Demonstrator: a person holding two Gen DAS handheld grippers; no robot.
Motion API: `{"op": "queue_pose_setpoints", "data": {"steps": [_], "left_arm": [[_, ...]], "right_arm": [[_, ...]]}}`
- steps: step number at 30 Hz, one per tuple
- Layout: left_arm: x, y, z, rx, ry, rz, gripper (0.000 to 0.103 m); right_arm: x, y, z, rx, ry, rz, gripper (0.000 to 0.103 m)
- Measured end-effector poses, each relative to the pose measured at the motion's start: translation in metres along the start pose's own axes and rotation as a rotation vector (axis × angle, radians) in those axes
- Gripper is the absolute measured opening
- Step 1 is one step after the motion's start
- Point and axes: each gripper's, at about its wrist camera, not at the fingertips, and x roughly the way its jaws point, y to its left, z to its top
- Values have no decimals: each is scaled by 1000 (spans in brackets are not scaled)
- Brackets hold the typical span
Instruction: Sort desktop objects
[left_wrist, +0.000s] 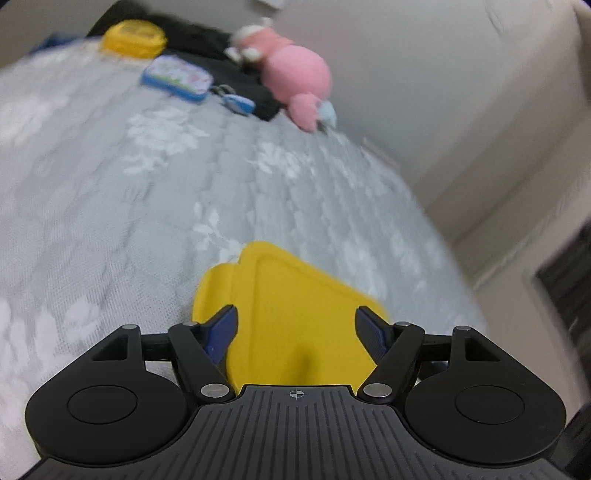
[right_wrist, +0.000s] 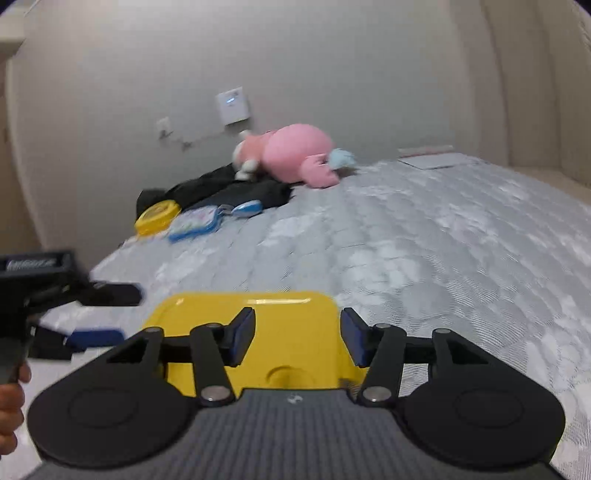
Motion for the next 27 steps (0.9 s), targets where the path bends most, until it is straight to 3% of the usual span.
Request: {"op": "queue_pose_setpoints", "data": {"steps": [3,5,8,12,14,19,27], "left_arm": [[3,-4,-2,44,7,22,75],[5,-2,-1,40,19,24,76],[10,2,0,46,35,56,78],[19,14,3,-4,76,51,79],[22,16,4,-7,84,44,79],[34,20,6,16,98,45,80],[43,9,5,138,88,57,83]], "right_arm": [[5,-3,-3,17,25,-10,50],[7,-11,-3,59,23,-66,50],[17,-34,-4,172,51,-129,58],[36,-67,-13,434,157,-35,58],[45,-73,-14,507,175,24,51],[47,-50,-1,288,50,-7,50],[54,-45,-3,229,79,-82,50]]}}
